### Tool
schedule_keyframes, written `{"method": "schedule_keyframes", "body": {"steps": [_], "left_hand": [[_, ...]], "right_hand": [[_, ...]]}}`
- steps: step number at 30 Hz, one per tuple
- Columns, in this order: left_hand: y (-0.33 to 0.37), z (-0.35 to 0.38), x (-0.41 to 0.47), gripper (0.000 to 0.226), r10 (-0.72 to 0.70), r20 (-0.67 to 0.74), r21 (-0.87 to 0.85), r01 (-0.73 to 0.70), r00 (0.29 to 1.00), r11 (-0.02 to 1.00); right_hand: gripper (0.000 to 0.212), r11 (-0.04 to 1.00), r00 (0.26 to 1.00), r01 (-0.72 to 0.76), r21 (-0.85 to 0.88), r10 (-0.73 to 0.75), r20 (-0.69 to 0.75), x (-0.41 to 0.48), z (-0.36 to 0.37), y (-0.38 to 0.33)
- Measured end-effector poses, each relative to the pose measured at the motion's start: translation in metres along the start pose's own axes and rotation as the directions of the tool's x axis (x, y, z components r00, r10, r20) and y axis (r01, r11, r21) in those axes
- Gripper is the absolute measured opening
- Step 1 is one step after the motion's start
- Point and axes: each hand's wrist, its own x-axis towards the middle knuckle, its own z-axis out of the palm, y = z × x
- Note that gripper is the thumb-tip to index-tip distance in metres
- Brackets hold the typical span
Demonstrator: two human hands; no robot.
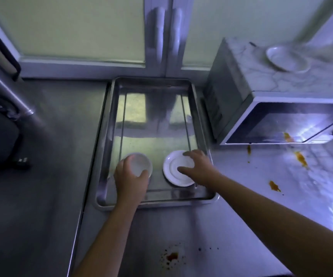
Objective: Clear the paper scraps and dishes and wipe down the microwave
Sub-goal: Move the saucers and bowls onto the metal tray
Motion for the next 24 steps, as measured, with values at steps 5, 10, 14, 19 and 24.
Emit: {"method": "schedule_keyframes", "body": {"steps": [5,10,14,19,24], "left_hand": [[0.058,0.027,-0.007,0.026,0.123,0.287,-0.195,-0.068,0.950,0.979],[0.132,0.051,-0.023,0.024,0.283,0.392,-0.295,-0.172,0.875,0.940],[0.184,0.072,-0.031,0.024,0.423,0.381,-0.303,-0.321,0.822,0.897],[0.257,0.106,-0.021,0.026,0.512,0.307,-0.286,-0.435,0.802,0.854],[0.336,0.165,0.003,0.027,0.491,0.282,-0.116,-0.479,0.824,0.870]], "right_hand": [[0.016,0.970,0.980,-0.020,0.242,0.067,-0.188,-0.060,-0.061,0.025],[0.009,0.926,0.890,0.025,0.377,0.151,-0.430,-0.105,-0.136,0.061],[0.018,0.916,0.813,0.116,0.385,0.135,-0.567,-0.108,-0.199,0.094],[0.016,0.866,0.765,0.216,0.450,0.136,-0.630,-0.079,-0.266,0.134],[0.023,0.863,0.675,0.297,0.410,0.114,-0.729,-0.021,-0.334,0.181]]}}
